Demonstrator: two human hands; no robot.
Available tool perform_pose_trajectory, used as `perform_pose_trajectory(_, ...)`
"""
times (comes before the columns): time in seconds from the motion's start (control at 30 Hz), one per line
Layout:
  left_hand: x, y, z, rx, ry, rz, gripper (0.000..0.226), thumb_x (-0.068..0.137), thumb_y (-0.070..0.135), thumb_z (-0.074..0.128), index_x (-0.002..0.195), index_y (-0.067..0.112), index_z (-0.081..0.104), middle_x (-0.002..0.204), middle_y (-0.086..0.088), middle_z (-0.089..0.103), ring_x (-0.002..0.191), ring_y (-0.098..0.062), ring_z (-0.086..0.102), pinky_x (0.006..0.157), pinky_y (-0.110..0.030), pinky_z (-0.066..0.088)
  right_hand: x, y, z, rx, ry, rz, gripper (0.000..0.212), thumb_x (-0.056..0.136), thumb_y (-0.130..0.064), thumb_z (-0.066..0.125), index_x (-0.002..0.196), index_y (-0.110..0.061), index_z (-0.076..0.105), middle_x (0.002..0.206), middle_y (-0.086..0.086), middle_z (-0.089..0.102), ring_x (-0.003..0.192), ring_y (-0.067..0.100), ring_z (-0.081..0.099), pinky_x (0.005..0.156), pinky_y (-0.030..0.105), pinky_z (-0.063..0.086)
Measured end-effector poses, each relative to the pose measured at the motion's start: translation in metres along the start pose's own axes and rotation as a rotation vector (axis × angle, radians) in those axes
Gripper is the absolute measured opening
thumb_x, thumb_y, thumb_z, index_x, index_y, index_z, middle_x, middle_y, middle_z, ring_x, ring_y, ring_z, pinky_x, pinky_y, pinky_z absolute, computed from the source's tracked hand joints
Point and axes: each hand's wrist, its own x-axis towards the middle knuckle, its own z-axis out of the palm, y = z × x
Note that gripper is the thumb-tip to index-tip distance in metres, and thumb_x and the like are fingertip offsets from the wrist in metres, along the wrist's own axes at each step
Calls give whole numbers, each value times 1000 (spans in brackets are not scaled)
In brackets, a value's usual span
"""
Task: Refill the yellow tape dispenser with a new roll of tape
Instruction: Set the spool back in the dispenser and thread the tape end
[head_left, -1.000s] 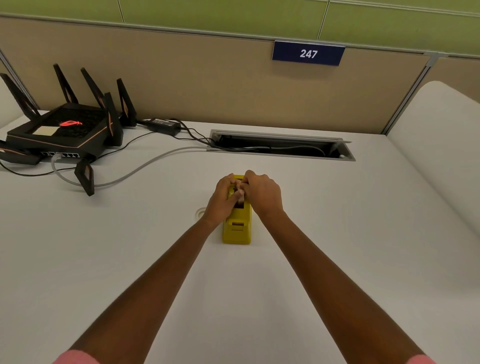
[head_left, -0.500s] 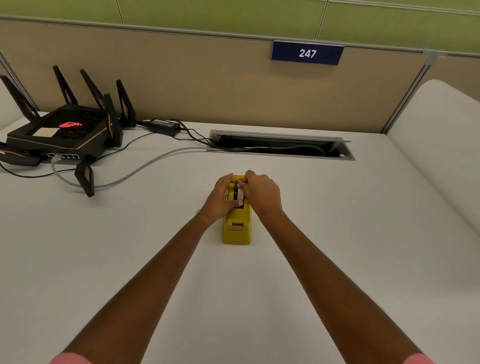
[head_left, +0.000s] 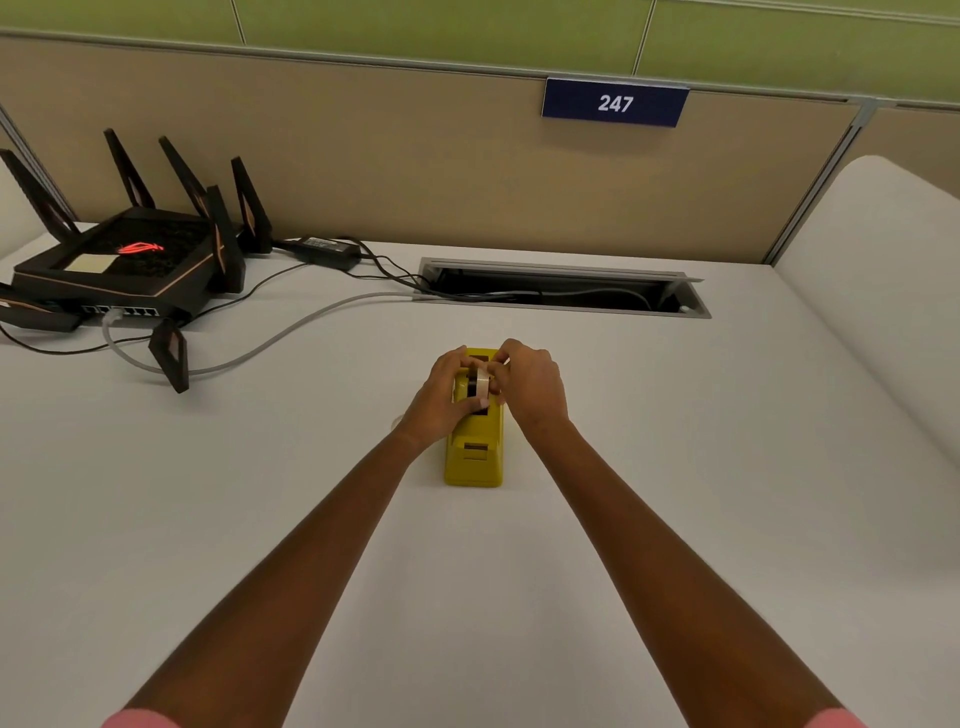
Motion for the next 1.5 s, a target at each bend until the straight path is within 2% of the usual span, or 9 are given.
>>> perform_pose_trajectory(0.33, -1, -2, 2, -54, 26, 9, 54, 79, 10, 65, 126, 10, 37, 149, -11, 26, 133, -30, 32, 105, -39, 34, 1, -1, -2, 17, -17, 6, 23, 93, -18, 49, 105, -1, 59, 101, 21, 67, 86, 32, 66, 82, 36, 54)
perform_pose_trajectory(0.57, 0, -2, -1, -56, 20, 35, 41, 84, 18, 60, 121, 11, 44, 149, -8, 27, 135, -26, 29, 105, -35, 30, 2, -2, -4, -112, -91, -93, 24, 93, -18, 49, 103, -1, 62, 101, 21, 68, 89, 31, 64, 81, 34, 51)
perform_pose_trajectory(0.87, -2, 0, 3, -14, 36, 25, 47, 85, 18, 58, 128, 8, 41, 150, -8, 23, 136, -25, 28, 107, -37, 30, 2, 0, -7, -304, -100, -253, 24, 93, -17, 48, 110, -2, 55, 106, 18, 65, 92, 29, 62, 81, 32, 50)
perform_pose_trajectory(1.1, -2, 0, 4, -17, 43, 25, 46, 84, 16, 59, 126, 8, 41, 150, -9, 23, 135, -26, 28, 107, -38, 31, 1, 1, -6, -352, -114, -308, 24, 92, -17, 51, 111, -2, 53, 107, 18, 64, 93, 30, 61, 80, 33, 50)
perform_pose_trajectory(1.5, -4, -1, 5, -58, 57, 14, 57, 82, 15, 61, 132, 9, 33, 150, -11, 24, 133, -30, 31, 106, -42, 34, 6, 0, -9, -423, -159, -387, 26, 93, -23, 49, 107, -1, 54, 103, 18, 65, 89, 30, 62, 77, 33, 50)
